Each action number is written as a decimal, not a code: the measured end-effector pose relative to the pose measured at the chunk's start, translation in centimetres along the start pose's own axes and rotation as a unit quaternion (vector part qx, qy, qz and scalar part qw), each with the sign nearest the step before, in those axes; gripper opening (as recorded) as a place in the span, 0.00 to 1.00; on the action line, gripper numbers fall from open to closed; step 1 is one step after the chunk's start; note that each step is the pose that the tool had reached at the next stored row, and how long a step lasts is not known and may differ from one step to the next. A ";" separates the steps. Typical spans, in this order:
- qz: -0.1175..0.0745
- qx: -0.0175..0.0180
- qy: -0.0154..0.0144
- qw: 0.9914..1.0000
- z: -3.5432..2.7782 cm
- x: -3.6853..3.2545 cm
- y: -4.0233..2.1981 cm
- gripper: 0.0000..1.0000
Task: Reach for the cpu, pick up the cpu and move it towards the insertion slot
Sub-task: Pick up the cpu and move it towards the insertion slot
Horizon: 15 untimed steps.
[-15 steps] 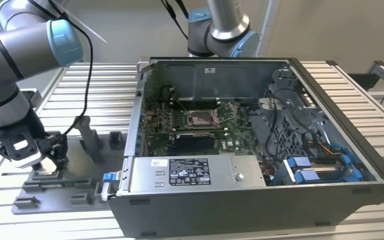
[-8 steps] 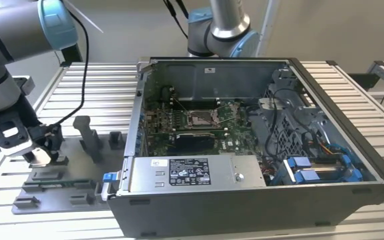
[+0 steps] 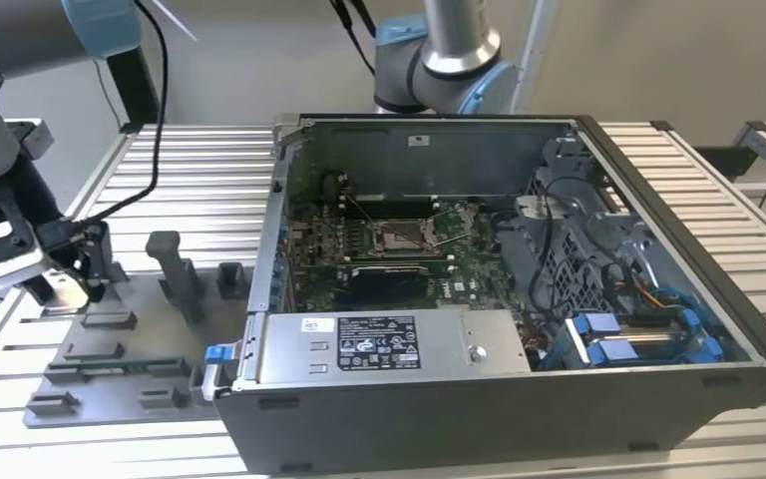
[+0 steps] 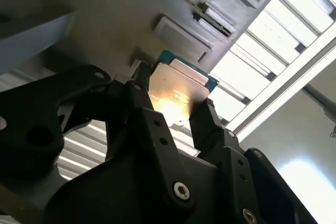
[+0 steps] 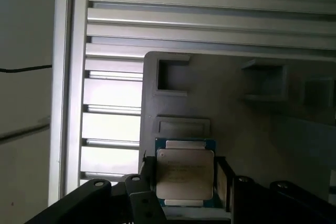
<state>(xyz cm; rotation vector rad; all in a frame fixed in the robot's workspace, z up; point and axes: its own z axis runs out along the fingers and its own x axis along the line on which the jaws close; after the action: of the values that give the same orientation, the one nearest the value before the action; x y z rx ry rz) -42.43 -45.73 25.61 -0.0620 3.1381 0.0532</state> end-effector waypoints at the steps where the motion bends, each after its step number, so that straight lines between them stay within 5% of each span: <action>1: 0.000 0.000 0.000 1.000 -0.23 0.00 0.04 0.00; 11: 0.000 -0.001 0.000 1.000 -4.31 -0.01 0.18 0.00; 15: 0.000 -0.001 0.000 1.000 -4.70 -0.01 0.20 0.00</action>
<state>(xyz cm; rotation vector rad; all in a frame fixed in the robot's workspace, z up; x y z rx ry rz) -42.43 -45.70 30.31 -0.0618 3.1374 0.0576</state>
